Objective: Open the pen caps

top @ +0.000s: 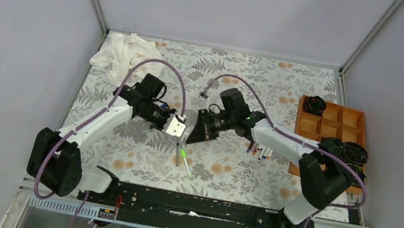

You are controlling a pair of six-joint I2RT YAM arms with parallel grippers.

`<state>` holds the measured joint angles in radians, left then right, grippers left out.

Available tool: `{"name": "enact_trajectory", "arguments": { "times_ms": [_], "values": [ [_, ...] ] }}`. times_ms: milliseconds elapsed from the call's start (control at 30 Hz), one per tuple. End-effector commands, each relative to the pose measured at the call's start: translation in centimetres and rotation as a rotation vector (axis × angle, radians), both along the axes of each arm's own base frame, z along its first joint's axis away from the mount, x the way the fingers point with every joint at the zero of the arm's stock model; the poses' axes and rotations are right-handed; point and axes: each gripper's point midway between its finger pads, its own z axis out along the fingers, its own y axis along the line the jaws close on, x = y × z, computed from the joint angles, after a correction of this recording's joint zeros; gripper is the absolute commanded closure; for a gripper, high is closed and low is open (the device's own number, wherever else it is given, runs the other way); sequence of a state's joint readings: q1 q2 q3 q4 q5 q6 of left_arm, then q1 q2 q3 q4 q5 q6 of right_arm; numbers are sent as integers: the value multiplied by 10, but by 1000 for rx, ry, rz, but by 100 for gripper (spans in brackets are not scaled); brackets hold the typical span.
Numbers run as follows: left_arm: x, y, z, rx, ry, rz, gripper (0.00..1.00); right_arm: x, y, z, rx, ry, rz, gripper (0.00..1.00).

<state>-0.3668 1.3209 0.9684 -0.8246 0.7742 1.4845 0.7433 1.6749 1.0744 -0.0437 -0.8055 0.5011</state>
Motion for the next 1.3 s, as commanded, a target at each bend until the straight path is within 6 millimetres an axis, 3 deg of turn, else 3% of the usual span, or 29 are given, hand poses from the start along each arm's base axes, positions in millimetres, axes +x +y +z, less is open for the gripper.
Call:
{"name": "enact_trajectory", "arguments": {
  "times_ms": [0,100,200,300,367,433,533,700,867,967,1067,1133,1167,1200,1267],
  "values": [
    [14,137,-48,479,51,326,100,-53,-84,-6,-206,301,-40,100],
    [2,119,-37,390,130,318,100,-48,-83,-2,-210,275,-52,100],
    [-18,83,-16,273,219,286,100,-34,-75,7,-188,224,-75,82],
    [-32,62,-11,254,244,258,100,-17,-65,21,-173,163,-103,96],
    [-27,56,-11,235,236,284,100,-4,-64,25,-197,114,-132,100],
    [-14,57,-18,241,228,350,100,5,-67,22,-228,78,-170,100],
    [19,67,-39,291,214,513,100,24,-88,1,-366,-1,-279,100],
    [75,102,-78,321,304,791,100,52,-150,-35,-595,-89,-548,100],
    [115,123,-101,326,348,993,97,66,-202,-47,-677,-102,-786,100],
    [119,123,-107,313,349,1021,86,76,-230,-51,-719,-119,-902,100],
    [118,119,-104,289,359,1019,68,83,-250,-58,-765,-123,-979,100],
    [117,116,-98,271,358,1013,43,89,-260,-63,-797,-134,-1014,100],
    [115,114,-95,261,365,1004,27,92,-264,-65,-811,-138,-1033,100],
    [113,113,-91,253,368,997,5,96,-267,-67,-819,-140,-1046,100],
    [110,108,-80,231,376,985,2,102,-273,-72,-847,-148,-1079,100]
  ]
}}
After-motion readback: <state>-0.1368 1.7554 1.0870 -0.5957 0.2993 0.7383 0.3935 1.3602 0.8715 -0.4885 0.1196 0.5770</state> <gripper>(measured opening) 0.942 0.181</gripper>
